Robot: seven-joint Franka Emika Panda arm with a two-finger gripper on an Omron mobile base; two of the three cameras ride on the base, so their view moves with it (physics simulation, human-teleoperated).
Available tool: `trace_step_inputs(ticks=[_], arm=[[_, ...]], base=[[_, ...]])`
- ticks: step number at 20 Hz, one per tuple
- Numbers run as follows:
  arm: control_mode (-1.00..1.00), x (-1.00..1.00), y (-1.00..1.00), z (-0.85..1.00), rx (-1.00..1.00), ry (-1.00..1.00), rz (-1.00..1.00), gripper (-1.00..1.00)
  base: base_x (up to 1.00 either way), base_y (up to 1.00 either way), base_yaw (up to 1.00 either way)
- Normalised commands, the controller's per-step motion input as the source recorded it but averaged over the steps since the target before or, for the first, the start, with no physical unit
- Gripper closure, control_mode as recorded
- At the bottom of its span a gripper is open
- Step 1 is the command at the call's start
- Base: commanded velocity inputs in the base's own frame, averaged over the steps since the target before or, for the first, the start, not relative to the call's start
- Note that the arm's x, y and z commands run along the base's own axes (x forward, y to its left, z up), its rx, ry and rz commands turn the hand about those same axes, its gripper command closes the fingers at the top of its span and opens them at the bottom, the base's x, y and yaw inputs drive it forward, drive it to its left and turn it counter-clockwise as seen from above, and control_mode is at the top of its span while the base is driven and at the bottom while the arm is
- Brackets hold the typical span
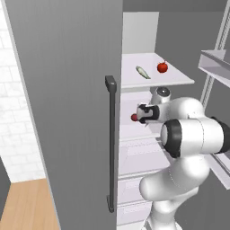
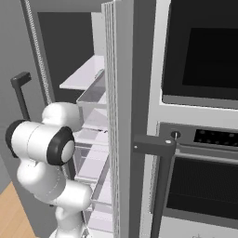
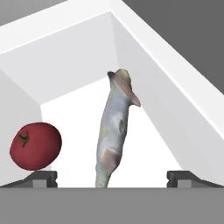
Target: Place one tomato and one fish in each tupperware on the nearby counter, to pack two identical lunches.
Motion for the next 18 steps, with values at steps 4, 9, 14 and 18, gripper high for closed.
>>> trace_step_inputs(ticks=[4, 9, 14, 18], arm=[[-1.00, 0.33, -0.11, -0.34, 0.00, 0.00, 0.00, -1.00], [-1.00, 0.48, -0.01, -0.26, 0.00, 0.00, 0.00, 1.00], [-1.00, 0.30, 0.00, -0.29, 0.00, -0.01, -0.01, 1.00], [-1.00, -0.19, 0.00, 0.00, 0.00, 0.00, 0.00, 1.00]], base=[[0.00, 0.00, 0.00], [0.00, 0.00, 0.00], [0.00, 0.00, 0.00], [0.00, 0.00, 0.00]])
